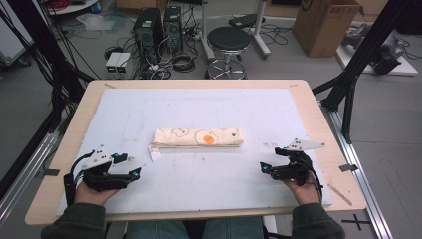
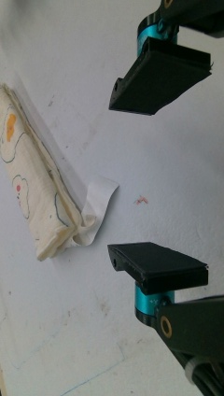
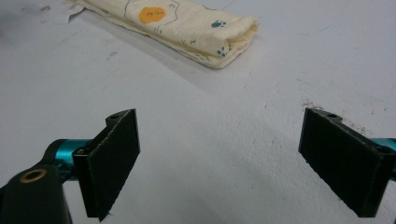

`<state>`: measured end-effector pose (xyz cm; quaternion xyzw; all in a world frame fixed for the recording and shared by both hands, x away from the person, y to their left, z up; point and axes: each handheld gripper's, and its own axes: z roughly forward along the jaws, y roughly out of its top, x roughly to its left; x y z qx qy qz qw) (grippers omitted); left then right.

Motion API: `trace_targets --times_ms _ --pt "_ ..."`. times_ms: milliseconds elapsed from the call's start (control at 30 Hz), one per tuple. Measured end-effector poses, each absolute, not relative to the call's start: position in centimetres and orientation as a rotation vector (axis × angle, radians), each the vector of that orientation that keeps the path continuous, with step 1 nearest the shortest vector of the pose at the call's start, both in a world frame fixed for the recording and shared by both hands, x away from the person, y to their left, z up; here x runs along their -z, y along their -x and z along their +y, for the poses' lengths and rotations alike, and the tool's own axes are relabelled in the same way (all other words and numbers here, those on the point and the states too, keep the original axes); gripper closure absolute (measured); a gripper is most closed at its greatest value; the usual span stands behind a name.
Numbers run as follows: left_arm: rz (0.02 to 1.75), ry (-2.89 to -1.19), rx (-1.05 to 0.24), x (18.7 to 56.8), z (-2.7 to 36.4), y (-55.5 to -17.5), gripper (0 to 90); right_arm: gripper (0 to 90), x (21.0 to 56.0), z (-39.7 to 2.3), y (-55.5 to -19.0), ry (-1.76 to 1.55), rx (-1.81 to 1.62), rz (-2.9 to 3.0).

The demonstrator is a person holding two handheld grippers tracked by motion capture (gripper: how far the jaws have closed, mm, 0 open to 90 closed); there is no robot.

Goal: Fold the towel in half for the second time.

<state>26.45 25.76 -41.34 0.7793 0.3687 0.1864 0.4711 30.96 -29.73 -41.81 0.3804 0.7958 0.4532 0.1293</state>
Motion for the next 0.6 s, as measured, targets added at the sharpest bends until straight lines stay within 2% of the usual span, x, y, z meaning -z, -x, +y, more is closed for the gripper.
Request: trace_targets --times_ms 600 --pt "0.922 -1.905 -0.477 41.8 26.4 -25.4 25.5 11.9 42.2 -31.3 -29.3 -1.119 -1.329 2.269"
